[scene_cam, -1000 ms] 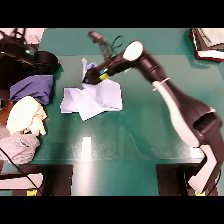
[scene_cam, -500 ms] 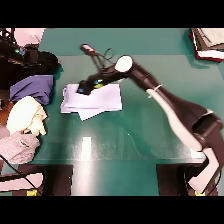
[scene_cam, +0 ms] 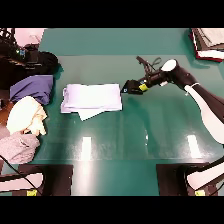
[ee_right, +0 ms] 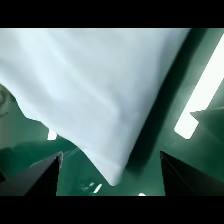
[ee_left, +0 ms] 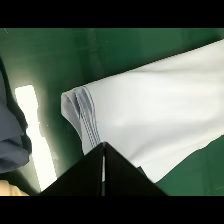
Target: Fold the shirts.
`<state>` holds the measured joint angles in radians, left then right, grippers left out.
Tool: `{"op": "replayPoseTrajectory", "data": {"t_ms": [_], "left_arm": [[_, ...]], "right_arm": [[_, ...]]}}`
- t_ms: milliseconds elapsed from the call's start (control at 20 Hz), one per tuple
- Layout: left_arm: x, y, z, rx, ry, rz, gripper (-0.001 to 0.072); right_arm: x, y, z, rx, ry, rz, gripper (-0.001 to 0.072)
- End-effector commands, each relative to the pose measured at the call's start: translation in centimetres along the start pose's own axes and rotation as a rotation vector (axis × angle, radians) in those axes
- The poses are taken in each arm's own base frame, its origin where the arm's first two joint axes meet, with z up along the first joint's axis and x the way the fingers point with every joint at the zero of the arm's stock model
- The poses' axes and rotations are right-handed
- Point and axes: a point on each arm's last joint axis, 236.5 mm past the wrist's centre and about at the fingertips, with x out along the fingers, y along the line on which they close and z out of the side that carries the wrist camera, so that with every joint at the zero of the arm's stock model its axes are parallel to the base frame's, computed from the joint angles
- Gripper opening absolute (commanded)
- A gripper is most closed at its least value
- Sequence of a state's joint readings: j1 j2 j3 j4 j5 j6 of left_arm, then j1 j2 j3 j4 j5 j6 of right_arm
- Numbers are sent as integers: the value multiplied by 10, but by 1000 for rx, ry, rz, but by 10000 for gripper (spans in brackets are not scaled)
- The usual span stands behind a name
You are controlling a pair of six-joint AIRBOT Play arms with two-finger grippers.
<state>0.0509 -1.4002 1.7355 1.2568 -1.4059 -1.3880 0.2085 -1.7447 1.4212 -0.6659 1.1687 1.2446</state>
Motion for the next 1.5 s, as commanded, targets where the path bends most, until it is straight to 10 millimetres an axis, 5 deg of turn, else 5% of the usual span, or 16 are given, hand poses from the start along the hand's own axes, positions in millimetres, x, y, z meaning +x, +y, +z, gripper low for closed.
{"op": "replayPoseTrajectory", "data": {"t_ms": [0,300,400,600,800,950,1150,1300,1450], "left_arm": [[-1,-2,0,-1,-2,-8,26],[-1,-2,0,7,-2,-7,26],[-1,-2,0,7,-2,-7,26],[-1,-2,0,7,-2,-7,26],[-1,-2,0,7,0,-7,26],[-1,-2,-2,7,7,-9,26],[-1,-2,-2,7,6,-9,27],[-1,-2,-2,6,6,-9,26],[-1,-2,-2,-6,6,-10,26]], "right_arm": [[23,-22,-1,195,-12,104,676],[89,16,13,120,49,180,632],[104,32,13,74,59,187,514],[108,58,27,-76,6,193,10],[83,68,44,-116,-45,201,10],[28,46,60,-73,-158,146,9],[-83,-29,60,53,-364,-10,9],[-186,-95,43,178,-577,-143,9],[-288,-156,4,318,-794,-290,9]]}}
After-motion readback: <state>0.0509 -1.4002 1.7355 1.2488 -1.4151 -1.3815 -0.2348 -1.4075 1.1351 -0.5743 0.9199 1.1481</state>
